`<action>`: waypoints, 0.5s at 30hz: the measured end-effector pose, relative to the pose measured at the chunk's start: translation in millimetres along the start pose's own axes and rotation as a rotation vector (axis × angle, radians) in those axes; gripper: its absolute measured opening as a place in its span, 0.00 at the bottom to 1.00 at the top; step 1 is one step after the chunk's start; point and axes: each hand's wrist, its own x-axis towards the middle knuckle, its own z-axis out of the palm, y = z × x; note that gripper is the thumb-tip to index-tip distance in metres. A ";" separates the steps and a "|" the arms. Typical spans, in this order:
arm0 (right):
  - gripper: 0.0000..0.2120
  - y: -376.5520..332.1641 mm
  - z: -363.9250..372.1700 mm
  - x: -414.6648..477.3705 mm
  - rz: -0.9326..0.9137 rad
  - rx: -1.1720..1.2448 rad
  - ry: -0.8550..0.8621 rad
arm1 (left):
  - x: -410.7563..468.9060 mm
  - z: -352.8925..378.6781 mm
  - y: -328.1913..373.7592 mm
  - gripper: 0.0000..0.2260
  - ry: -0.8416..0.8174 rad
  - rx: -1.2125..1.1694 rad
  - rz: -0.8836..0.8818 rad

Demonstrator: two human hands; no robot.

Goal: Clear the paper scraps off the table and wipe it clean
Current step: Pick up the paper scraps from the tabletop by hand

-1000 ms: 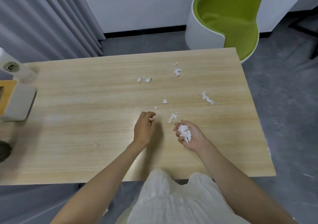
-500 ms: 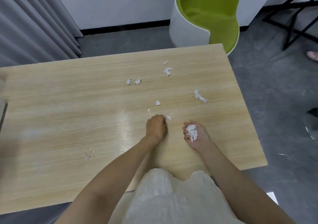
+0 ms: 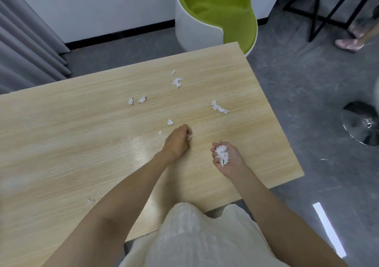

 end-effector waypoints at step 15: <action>0.16 15.4 68.8 13.7 0.054 -0.105 -0.138 | -32.8 -43.6 44.7 0.15 -0.042 -0.370 0.040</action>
